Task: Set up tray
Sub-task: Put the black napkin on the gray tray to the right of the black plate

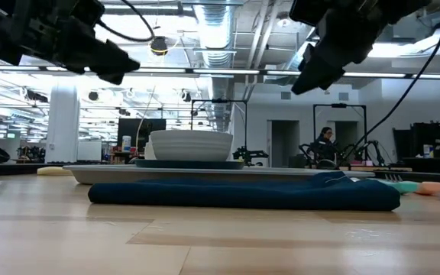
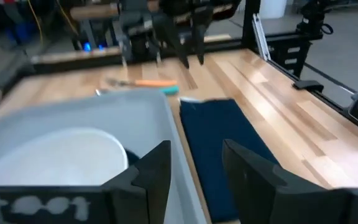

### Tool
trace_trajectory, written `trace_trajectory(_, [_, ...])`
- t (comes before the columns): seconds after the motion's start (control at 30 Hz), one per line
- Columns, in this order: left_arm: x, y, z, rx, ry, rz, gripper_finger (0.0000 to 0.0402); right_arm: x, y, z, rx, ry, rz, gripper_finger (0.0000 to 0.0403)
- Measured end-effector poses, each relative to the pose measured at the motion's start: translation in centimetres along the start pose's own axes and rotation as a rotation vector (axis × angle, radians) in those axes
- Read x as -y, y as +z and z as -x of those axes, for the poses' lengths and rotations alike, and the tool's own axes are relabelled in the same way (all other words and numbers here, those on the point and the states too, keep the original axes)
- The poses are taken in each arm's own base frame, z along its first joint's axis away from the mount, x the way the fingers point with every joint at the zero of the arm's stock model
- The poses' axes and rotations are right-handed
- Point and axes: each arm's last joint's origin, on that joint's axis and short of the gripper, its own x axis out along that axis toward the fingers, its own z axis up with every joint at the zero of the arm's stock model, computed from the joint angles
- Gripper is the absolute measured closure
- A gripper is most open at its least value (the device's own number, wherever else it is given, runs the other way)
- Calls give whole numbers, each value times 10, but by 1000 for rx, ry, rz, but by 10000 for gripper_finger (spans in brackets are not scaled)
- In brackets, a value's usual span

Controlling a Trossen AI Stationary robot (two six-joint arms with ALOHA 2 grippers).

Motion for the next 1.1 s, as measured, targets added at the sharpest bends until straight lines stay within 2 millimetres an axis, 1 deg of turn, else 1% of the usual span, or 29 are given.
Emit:
trace_trajectory(0.07, [1,-3,0,-29,-7,39,267,-8,0,-8,-2,-15,20,312])
trace_trajectory(0.2, [5,-5,0,-52,-34,95,267,-23,-11,-28,-81,-3,58,312])
trace_trajectory(0.27, [10,-7,0,-37,-58,115,267,-30,-18,-36,-124,1,73,312])
trace_trajectory(0.33, [16,-11,0,-23,-86,135,267,-38,-18,-46,-136,8,82,312])
trace_trajectory(0.4, [21,-10,1,5,-113,146,267,-45,-20,-50,-169,10,101,312])
trace_trajectory(0.47, [26,-8,1,25,-129,148,267,-53,-17,-56,-175,3,107,312])
trace_trajectory(0.6, [38,-8,0,18,-114,149,267,-62,-13,-64,-224,-38,75,312])
trace_trajectory(0.8, [53,-5,2,39,-95,125,267,-66,-8,-81,-302,-80,20,312])
trace_trajectory(1.0, [57,-4,3,55,-93,97,267,-74,-2,-95,-380,-107,35,310])
trace_trajectory(1.1, [57,-4,3,59,-91,97,267,-78,5,-92,-398,-111,42,299])
